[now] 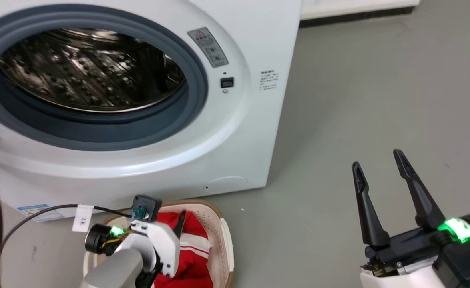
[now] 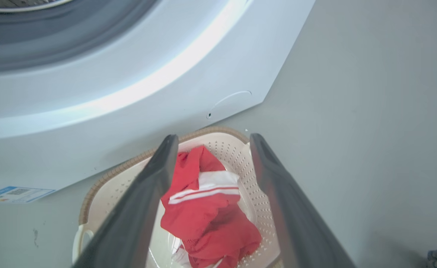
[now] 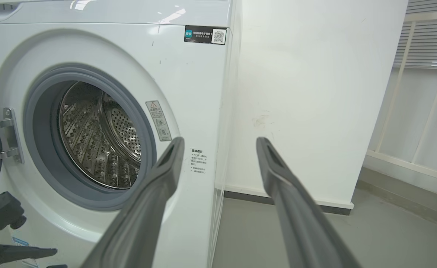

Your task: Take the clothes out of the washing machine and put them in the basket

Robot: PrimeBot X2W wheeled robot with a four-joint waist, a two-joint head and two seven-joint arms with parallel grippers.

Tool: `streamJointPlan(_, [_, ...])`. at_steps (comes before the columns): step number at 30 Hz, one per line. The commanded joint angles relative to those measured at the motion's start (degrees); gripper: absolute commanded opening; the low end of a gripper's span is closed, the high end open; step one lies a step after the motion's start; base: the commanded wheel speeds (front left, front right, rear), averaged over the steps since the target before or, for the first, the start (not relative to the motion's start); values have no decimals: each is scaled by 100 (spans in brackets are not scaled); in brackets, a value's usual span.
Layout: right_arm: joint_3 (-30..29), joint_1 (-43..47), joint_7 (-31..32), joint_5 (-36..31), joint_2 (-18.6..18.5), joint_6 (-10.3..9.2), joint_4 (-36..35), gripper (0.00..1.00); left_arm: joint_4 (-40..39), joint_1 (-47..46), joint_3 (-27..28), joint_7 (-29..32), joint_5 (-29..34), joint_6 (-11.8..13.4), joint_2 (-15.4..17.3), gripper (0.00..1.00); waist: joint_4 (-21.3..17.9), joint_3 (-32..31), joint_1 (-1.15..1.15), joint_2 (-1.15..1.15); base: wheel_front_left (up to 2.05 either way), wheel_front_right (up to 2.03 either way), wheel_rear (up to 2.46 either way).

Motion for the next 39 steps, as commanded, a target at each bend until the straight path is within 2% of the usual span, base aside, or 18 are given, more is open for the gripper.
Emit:
streamJointPlan(1, [-23,104,-12,-33,2,-2,24,100,-311,172,237,-26,198,175,118,100,137,-172,1,0,0,0,0])
streamJointPlan(5, [-70,214,-13,-59,2,-2,41,100,-1646,737,1240,-22,1064,791,398,100,255,-366,1,0,0,0,0])
streamJointPlan(9, [-116,334,-13,-89,2,-2,58,100,-2839,1466,2158,-24,1935,1241,542,100,381,-545,1,0,0,0,0])
streamJointPlan(14, [-178,455,-13,-99,2,-2,95,100,-4117,2332,3256,-24,2850,1613,465,100,503,-722,1,0,0,0,0])
streamJointPlan(19, [-282,516,-13,-52,1,-2,150,100,-5013,3061,4204,-24,3569,1780,214,100,573,-793,1,0,0,0,0])
streamJointPlan(27, [-482,625,-12,89,1,-2,306,100,-5985,3881,5433,-25,4371,1595,-447,100,675,-851,1,0,0,0,0])
streamJointPlan(32, [-524,688,-13,177,1,-2,434,100,-6230,4224,5922,-25,4666,1286,-827,100,725,-883,1,0,0,0,0])
streamJointPlan(39, [-537,784,-13,280,1,-2,650,100,-5983,4453,6285,-25,4956,806,-1142,100,776,-928,1,0,0,0,0])
